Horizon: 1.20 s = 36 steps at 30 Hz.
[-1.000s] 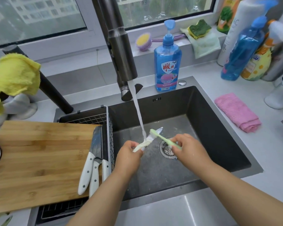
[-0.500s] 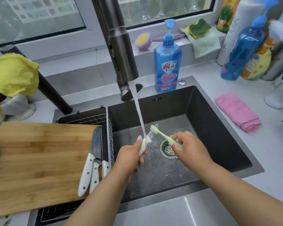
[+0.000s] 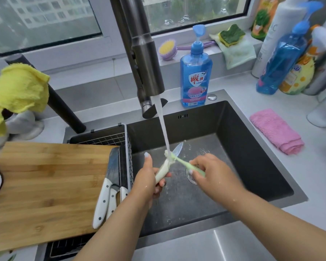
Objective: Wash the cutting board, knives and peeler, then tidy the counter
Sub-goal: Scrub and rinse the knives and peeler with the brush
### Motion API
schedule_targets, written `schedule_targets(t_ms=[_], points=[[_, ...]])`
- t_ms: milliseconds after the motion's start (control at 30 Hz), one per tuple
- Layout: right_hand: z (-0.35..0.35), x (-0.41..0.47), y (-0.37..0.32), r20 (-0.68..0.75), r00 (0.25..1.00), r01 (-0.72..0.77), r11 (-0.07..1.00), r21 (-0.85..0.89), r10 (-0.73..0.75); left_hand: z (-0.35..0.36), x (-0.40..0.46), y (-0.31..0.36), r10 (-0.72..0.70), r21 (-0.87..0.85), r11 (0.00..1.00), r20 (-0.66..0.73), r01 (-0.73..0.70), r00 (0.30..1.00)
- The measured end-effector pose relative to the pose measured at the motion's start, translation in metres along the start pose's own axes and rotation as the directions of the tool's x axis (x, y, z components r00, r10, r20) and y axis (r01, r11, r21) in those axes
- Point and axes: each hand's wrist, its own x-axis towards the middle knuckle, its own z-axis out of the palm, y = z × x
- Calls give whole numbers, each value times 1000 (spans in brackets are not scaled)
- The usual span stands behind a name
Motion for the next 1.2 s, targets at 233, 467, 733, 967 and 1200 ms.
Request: schedule_targets(t_ms=[233,467,733,967,1200], points=[[6,-36,-19,79,982,167,982,92,-174,-4,2,1,-14,-66,998,11,15,1000],[-3,5,6,-29,997,-77,997,16,77,-4,-4,0,28,-21,999,13,-27,1000],[-4,10,1,-51,990,-132,990,-50,130,-13,-8,-6,391,589,774,-161,-230,906],[6,5,-12,-50,993,-112,994,-5,111,-44,-22,-13,368,385,892,-308,-239,877],[17,8,-20,-19,996,-93,996,-10,93,-113,-26,-23,311,231,948,-542,-217,781]])
